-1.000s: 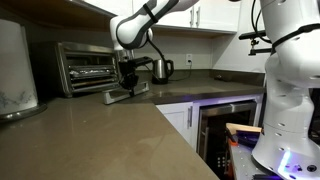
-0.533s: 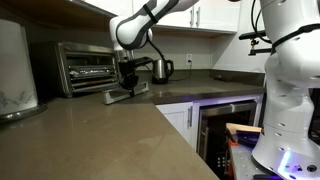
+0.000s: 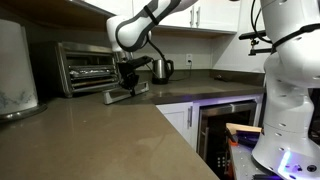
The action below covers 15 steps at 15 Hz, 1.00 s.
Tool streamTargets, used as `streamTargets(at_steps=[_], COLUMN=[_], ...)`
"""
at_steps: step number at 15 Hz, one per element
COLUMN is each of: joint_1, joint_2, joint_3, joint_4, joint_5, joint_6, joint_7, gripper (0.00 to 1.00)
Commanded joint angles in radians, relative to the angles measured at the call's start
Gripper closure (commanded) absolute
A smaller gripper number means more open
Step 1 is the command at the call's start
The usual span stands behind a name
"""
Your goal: Close the door of the microwave oven.
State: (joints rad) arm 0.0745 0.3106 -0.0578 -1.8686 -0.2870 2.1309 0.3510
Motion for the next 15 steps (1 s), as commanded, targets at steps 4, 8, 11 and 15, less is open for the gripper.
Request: streamTargets(at_steps=[4,8,11,15], joint_1=[0.009,-0.002,-0.005,-0.011], joint_2=[0.001,0.012,0.018,0.027], joint_3=[-0.038,-0.045,-0.049,-0.059], joint_4=[0.034,0.049,0.057,0.077], joint_5=[-0.110,-0.118,-0.118,-0.131], joint_6=[0.000,0.009,0.018,0.026], joint_7=[0.064,0.048,0.042,0.035], gripper=[1.00,1.00,1.00,1.00])
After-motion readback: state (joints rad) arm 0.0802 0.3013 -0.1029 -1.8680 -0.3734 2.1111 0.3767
